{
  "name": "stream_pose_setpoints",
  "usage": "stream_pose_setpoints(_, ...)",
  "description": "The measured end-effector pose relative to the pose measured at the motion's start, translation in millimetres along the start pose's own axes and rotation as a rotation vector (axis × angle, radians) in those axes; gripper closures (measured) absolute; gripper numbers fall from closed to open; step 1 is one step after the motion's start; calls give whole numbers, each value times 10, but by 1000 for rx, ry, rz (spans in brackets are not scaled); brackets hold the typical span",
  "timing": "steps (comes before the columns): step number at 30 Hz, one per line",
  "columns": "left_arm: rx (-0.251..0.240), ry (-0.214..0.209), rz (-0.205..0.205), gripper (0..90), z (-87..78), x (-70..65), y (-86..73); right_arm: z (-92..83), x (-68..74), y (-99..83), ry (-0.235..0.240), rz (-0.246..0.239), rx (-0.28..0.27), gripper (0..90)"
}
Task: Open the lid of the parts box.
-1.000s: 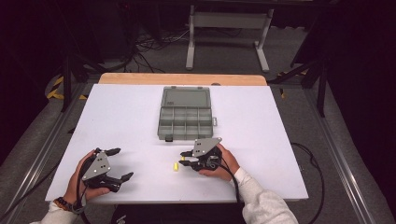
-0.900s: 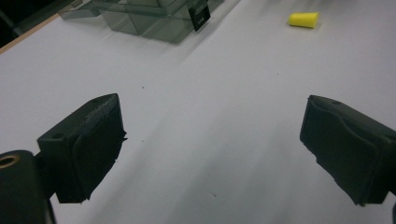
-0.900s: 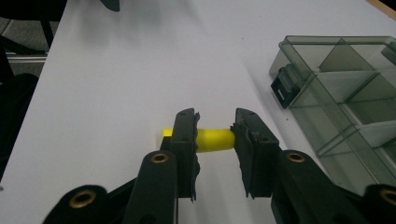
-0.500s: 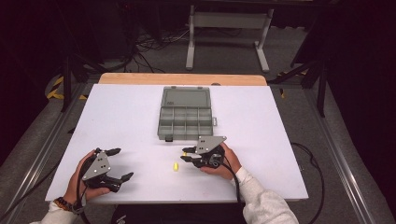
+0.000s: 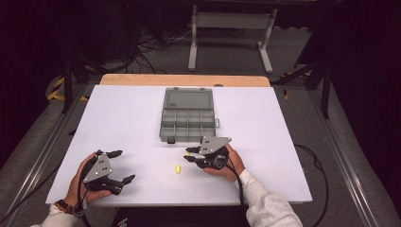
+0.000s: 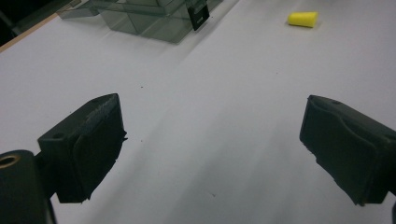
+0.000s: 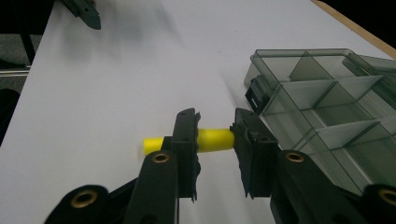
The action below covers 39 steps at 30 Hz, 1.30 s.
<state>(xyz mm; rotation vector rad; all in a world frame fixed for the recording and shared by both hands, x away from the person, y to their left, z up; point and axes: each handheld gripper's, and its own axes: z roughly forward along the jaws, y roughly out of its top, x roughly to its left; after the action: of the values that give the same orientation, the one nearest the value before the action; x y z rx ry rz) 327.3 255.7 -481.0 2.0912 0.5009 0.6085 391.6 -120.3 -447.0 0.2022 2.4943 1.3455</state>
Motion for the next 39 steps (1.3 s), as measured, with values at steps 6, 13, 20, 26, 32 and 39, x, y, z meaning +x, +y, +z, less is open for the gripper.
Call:
stream_pose_setpoints(6, 2, -1, 1, 78, 2, 0, 0, -21, -11, 3, -19, 2, -10, 711)
stream_pose_setpoints(13, 1, 0, 0, 78, 2, -1, 1, -43, -21, 9, -36, 3, -20, 712)
stream_pose_setpoints(20, 1, -1, 1, 79, 2, -3, 2, -77, -35, 16, -61, 6, -33, 713)
stream_pose_setpoints(26, 2, -2, 1, 79, 3, -2, 3, -105, -52, 16, -89, 10, -43, 715)
stream_pose_setpoints(32, 1, -1, 2, 80, 1, -3, 3, -136, -74, 18, -117, 11, -48, 718)
stream_pose_setpoints(39, 1, -2, 1, 80, 4, -1, 5, -198, -133, 37, -147, 22, -64, 719)
